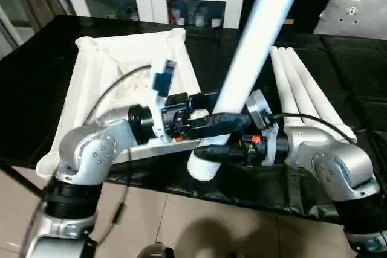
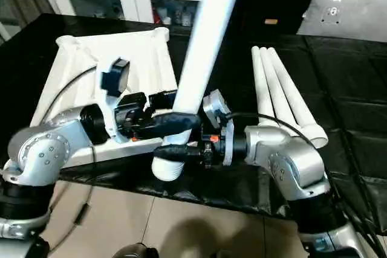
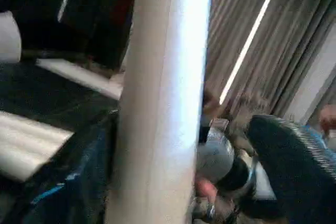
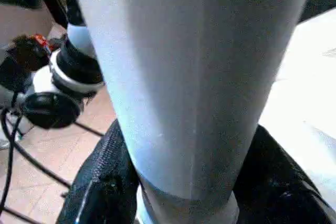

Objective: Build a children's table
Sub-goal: Pick table leg

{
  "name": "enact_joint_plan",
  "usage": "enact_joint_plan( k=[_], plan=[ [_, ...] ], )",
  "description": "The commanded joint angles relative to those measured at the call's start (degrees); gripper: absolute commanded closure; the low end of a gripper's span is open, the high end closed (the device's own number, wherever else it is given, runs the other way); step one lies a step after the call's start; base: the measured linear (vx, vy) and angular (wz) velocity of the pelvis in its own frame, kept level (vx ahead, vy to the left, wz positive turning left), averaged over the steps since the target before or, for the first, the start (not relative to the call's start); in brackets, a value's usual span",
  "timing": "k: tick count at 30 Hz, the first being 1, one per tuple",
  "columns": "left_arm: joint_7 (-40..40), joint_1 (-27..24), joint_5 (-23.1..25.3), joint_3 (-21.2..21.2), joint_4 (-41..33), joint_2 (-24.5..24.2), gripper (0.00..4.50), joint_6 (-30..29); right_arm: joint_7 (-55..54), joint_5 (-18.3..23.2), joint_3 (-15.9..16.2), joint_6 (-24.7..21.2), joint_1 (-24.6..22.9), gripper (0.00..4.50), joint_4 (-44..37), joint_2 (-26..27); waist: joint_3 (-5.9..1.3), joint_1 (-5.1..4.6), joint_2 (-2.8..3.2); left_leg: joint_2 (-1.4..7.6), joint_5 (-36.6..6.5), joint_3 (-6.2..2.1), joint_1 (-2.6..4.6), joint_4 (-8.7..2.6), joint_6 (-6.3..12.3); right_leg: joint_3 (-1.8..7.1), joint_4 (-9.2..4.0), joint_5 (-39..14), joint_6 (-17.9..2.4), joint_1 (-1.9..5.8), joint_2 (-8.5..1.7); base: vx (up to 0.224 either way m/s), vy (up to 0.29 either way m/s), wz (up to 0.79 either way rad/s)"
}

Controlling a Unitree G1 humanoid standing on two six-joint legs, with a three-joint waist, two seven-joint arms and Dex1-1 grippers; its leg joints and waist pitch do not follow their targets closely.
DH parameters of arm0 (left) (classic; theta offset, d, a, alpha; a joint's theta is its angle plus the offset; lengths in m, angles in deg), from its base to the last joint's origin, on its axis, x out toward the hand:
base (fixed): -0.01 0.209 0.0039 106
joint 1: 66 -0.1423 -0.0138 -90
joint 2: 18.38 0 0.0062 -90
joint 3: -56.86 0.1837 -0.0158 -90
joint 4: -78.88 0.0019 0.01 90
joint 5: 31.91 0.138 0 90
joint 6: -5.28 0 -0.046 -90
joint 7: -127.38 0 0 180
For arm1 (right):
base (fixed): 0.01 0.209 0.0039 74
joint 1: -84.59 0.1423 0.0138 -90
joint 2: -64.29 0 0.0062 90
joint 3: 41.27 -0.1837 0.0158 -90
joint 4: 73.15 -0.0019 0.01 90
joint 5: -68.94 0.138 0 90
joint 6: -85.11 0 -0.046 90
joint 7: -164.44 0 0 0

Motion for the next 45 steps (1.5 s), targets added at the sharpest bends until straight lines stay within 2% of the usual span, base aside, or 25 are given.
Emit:
enact_joint_plan(
  k=[1, 5, 6, 7, 11, 12, 13, 15, 16, 17, 18, 19, 20, 21, 22, 25, 27, 29, 33, 34, 38, 42, 43, 45],
  plan=[
    [-1.6, 0.1, -2.4, -1.5, -1.9, 1.4, 0.19, 0.5, -1.3, 1.5, -1.2, -1.7, -1.2, 2.55, -1.0, 0.4, -4.45, 0.31, -0.04, 3.97, -10.2, -1.18, 1.36, -4.48, 1.76, 2.35, -4.34, -12.1, -14.5, 2.99, -3.88, 0.000, 0.000, 0.00],
    [-4.3, -0.1, -2.9, -2.7, -1.7, 3.6, 0.19, 2.3, -2.4, 2.0, -1.7, -1.4, -2.9, 2.55, -2.6, 1.3, -4.44, 0.21, -0.28, 3.91, -11.0, -1.33, 1.15, -4.76, 1.09, 2.35, -4.72, -13.5, -12.8, 3.08, -3.79, 0.000, 0.000, 0.00],
    [-6.2, 0.2, -3.7, -4.2, -1.3, 4.8, 0.19, 3.1, -3.0, 2.2, -2.0, -1.1, -3.5, 2.55, -3.0, 1.6, -4.43, 0.26, 0.12, 3.94, -11.3, -1.41, 1.20, -4.75, 0.87, 2.34, -4.63, -13.7, -12.7, 3.06, -3.84, 0.000, 0.000, 0.00],
    [-7.3, 0.4, -4.3, -5.3, -1.1, 5.5, 0.19, 3.5, -3.5, 2.4, -2.3, -1.0, -3.8, 2.55, -3.2, 1.8, -4.44, 0.21, -0.16, 3.83, -11.2, -1.29, 1.08, -4.66, 0.64, 2.34, -4.85, -13.5, -12.8, 3.18, -3.90, 0.000, 0.000, 0.00],
    [-13.9, 1.8, -6.2, -10.3, 0.2, 8.1, 0.19, 5.1, -9.1, 1.6, -4.6, 1.6, -4.8, 2.55, -4.0, 4.9, -4.53, -0.06, -0.04, 3.70, -11.4, -1.40, 0.92, -4.65, 0.43, 2.19, -4.78, -13.9, -12.3, 3.13, -3.80, 0.000, 0.000, 0.00],
    [-17.0, 2.3, -5.0, -11.8, 0.5, 8.5, 0.19, 6.2, -11.5, 0.3, -4.8, 2.2, -4.8, 2.55, -4.3, 5.7, -4.50, -0.16, 0.05, 3.80, -11.4, -1.50, 1.01, -4.75, 0.29, 2.15, -4.78, -13.6, -12.0, 2.99, -3.66, 0.000, 0.000, 0.00],
    [-18.1, 2.3, -3.8, -11.9, 0.5, 8.3, 0.19, 6.5, -12.2, -0.5, -4.5, 2.4, -4.7, 2.55, -4.6, 5.8, -4.59, -0.20, -0.05, 3.74, -11.0, -1.52, 1.05, -4.76, 0.27, 2.10, -4.77, -13.4, -11.5, 3.10, -3.56, 0.000, 0.000, 0.00],
    [-18.8, 2.3, -3.0, -11.9, 0.5, 8.1, 0.19, 6.8, -12.7, -1.0, -4.3, 2.6, -4.7, 2.55, -4.8, 5.9, -4.56, -0.20, 0.13, 3.72, -10.7, -1.47, 1.04, -4.77, 0.45, 2.17, -4.82, -13.7, -10.9, 3.03, -3.57, 0.000, 0.000, 0.00],
    [-21.2, 2.2, 0.5, -11.6, 0.9, 8.0, 0.19, 8.7, -14.3, -2.9, -3.7, 4.1, -4.7, 2.55, -4.9, 6.4, -4.55, -0.22, 0.08, 3.79, -10.8, -1.48, 1.06, -4.83, 0.38, 2.17, -4.90, -13.9, -10.7, 2.97, -3.54, 0.000, 0.000, 0.00],
    [-23.4, 2.1, 3.0, -10.6, 1.2, 7.3, 0.19, 7.8, -15.4, -3.9, -3.4, 5.0, -4.6, 2.55, -4.7, 7.0, -4.60, -0.30, 0.06, 3.83, -10.7, -1.48, 1.05, -4.84, 0.29, 2.21, -4.88, -13.6, -10.2, 2.92, -3.53, 0.000, 0.000, 0.00],
    [-24.0, 1.9, 5.6, -8.8, 1.0, 6.3, 0.19, 7.6, -16.4, -4.7, -3.3, 5.6, -4.5, 2.55, -4.6, 7.5, -4.53, -0.36, 0.19, 3.79, -11.2, -1.50, 1.11, -4.92, 0.14, 2.20, -4.86, -14.1, -9.9, 2.82, -3.50, 0.000, 0.000, 0.00],
    [-24.6, 1.4, 8.2, -6.3, 0.3, 5.0, 0.19, 7.0, -18.1, -5.6, -3.3, 6.2, -4.5, 2.55, -4.4, 8.4, -4.56, -0.38, -0.02, 3.90, -11.7, -1.63, 1.21, -5.03, 0.01, 2.25, -4.93, -14.8, -9.3, 2.75, -3.56, 0.000, 0.000, 0.00],
    [-24.9, 0.9, 10.5, -3.8, -0.6, 3.8, 0.19, 6.5, -19.1, -6.5, -3.0, 6.9, -4.4, 2.55, -4.3, 8.9, -4.57, -0.31, 0.18, 3.88, -11.9, -1.64, 1.26, -5.03, -0.17, 2.26, -4.83, -15.1, -9.2, 2.65, -3.61, 0.000, 0.000, 0.00],
    [-24.9, 0.9, 10.5, -3.8, -0.6, 3.8, 0.19, 6.5, -19.1, -6.5, -3.0, 6.9, -4.4, 2.55, -4.3, 8.9, -4.52, -0.39, 0.21, 3.94, -12.2, -1.67, 1.27, -5.16, -0.51, 2.30, -4.89, -15.5, -8.9, 2.58, -3.56, 0.000, 0.000, 0.00],
    [-25.1, 0.2, 12.9, 0.3, -2.6, 2.7, 0.19, 6.1, -21.1, -8.8, -2.0, 8.4, -4.3, 2.55, -3.8, 9.5, -4.54, -0.26, 0.27, 4.14, -12.2, -1.70, 1.33, -5.22, -0.84, 2.37, -4.83, -15.0, -9.0, 2.48, -3.73, 0.000, 0.000, 0.00],
    [-27.1, 0.0, 14.4, 4.2, -4.7, 2.6, 0.19, 4.7, -23.6, -11.7, -0.6, 9.6, -3.8, 2.56, -2.6, 9.8, -4.46, -0.38, 0.23, 3.97, -11.7, -1.63, 1.07, -5.22, -1.38, 2.31, -4.59, -12.6, -9.8, 2.63, -3.59, 0.000, 0.000, 0.00],
    [-27.6, 0.2, 16.7, 6.7, -6.1, 2.7, 0.19, 5.0, -24.9, -13.7, 0.1, 10.5, -3.4, 2.56, -1.7, 10.0, -4.35, -0.54, 0.22, 3.90, -12.8, -1.54, 1.12, -5.21, -1.28, 2.39, -4.76, -13.1, -9.9, 2.58, -3.60, 0.000, 0.000, 0.00],
    [-27.7, 0.5, 18.1, 7.6, -6.4, 2.5, 0.19, 5.6, -25.8, -14.7, 0.2, 10.9, -3.3, 2.57, -1.3, 10.3, -4.26, -0.52, 0.19, 3.74, -13.1, -1.49, 1.03, -5.17, -1.09, 2.44, -4.93, -14.2, -9.8, 2.70, -3.72, 0.000, 0.000, 0.00],
    [-28.9, 0.8, 22.3, 8.3, -5.1, 1.6, 0.19, 8.4, -29.1, -17.0, -0.2, 12.1, -3.1, 2.57, -0.5, 11.1, -4.10, -0.68, 0.30, 3.81, -14.2, -1.67, 1.12, -5.36, -1.29, 2.40, -5.15, -15.6, -8.9, 2.41, -3.59, 0.000, 0.000, 0.00],
    [-30.2, 0.7, 25.4, 7.5, -3.0, 0.6, 0.19, 10.7, -32.0, -18.0, -1.2, 12.7, -3.4, 2.57, -0.4, 11.8, -3.95, -0.82, 0.28, 3.75, -14.9, -1.72, 1.11, -5.44, -1.60, 2.41, -5.30, -16.2, -8.5, 2.22, -3.53, 0.000, 0.000, 0.00],
    [-29.5, -1.6, 26.8, 5.5, -1.8, -2.6, 0.19, 12.2, -36.9, -19.4, -3.9, 12.9, -4.4, 2.57, -1.0, 12.9, -3.98, -1.11, 0.39, 3.66, -15.4, -1.70, 1.17, -5.62, -2.37, 2.43, -5.05, -15.8, -8.2, 2.14, -3.50, 0.000, 0.000, 0.00],
    [-22.6, -5.9, 29.0, 6.8, -1.6, -8.9, 0.19, 14.1, -38.5, -17.5, -7.6, 12.5, -5.6, 2.57, -2.3, 13.6, -3.92, -1.45, 0.64, 3.60, -14.2, -1.62, 1.10, -5.77, -1.82, 2.48, -4.89, -12.8, -8.5, 2.13, -3.40, 0.000, 0.000, 0.00],
    [-20.7, -6.7, 29.7, 7.8, -1.2, -10.5, 0.19, 15.0, -38.6, -17.2, -8.1, 12.4, -5.8, 2.57, -2.4, 13.6, -3.98, -1.62, 0.51, 3.57, -14.1, -1.58, 1.16, -5.82, -1.50, 2.43, -4.92, -12.4, -8.6, 2.20, -3.33, 0.000, 0.000, 0.00],
    [-16.8, -7.9, 31.6, 10.1, 0.1, -13.8, 0.48, 17.2, -39.4, -16.6, -9.1, 11.9, -6.0, 2.57, -2.5, 13.6, -3.93, -1.63, 0.65, 3.62, -14.0, -1.66, 1.17, -5.93, -1.41, 2.43, -4.90, -12.1, -8.9, 2.21, -3.42, 0.000, 0.000, 0.00]
  ],
)
